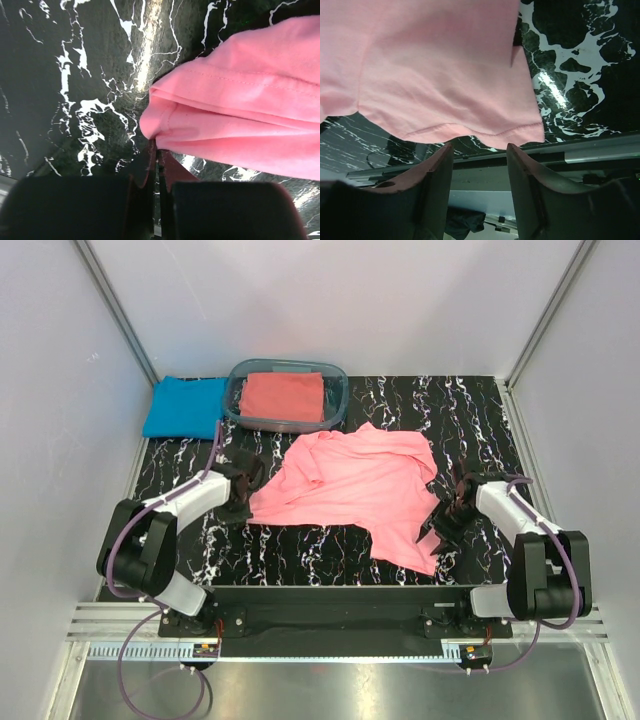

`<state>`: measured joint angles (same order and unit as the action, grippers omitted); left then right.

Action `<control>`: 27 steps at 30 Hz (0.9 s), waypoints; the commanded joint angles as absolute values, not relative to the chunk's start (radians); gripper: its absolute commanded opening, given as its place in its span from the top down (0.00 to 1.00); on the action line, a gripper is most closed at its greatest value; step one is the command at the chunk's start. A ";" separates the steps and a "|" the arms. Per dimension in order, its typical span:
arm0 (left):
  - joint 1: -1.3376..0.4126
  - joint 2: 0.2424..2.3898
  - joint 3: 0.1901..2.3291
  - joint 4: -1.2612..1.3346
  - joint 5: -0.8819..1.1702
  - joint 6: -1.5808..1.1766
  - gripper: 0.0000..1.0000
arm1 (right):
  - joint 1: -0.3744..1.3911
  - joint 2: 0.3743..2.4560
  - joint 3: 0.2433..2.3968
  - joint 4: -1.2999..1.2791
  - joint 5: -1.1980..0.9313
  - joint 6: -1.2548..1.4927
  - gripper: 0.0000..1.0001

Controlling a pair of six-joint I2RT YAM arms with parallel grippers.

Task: Fold and stack the t-shirts
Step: Flatten the tshirt out

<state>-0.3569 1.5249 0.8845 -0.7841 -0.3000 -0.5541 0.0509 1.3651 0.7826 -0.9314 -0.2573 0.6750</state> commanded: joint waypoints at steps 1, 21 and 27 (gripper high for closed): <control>-0.351 1.526 0.936 -0.792 -0.376 -0.526 1.00 | 0.055 1.365 0.770 -0.931 -0.229 0.650 0.46; -0.213 1.398 0.957 -0.784 -0.273 -0.546 1.00 | 0.319 1.807 1.107 -0.742 -0.267 0.563 0.39; -0.196 1.384 0.989 -0.801 -0.287 -0.548 1.00 | 0.351 1.881 1.428 -0.928 -0.243 0.467 0.34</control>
